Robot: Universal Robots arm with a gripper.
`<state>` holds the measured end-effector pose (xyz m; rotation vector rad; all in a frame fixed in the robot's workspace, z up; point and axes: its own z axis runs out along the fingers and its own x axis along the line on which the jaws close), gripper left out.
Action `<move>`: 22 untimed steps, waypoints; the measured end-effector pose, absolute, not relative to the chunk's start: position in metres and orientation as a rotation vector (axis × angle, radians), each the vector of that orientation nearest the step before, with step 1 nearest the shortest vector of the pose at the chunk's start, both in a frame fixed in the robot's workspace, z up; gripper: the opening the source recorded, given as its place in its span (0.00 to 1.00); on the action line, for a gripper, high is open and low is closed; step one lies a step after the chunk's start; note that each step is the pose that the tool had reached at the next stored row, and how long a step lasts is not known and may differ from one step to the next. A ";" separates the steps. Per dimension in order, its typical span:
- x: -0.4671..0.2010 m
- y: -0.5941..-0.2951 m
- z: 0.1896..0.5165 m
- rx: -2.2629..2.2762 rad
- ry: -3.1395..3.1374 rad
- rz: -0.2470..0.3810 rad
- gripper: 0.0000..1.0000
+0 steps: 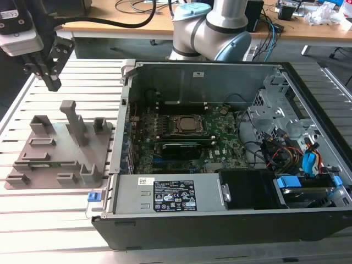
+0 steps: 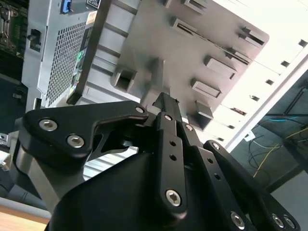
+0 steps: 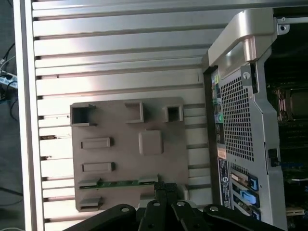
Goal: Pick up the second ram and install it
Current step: 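Reach for the second ram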
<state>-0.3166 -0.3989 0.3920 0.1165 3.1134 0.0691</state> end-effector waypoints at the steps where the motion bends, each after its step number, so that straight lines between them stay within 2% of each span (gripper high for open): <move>1: -0.321 -0.399 0.392 0.116 3.114 0.069 0.11; 22: -0.409 -0.399 0.391 0.116 3.113 0.069 0.11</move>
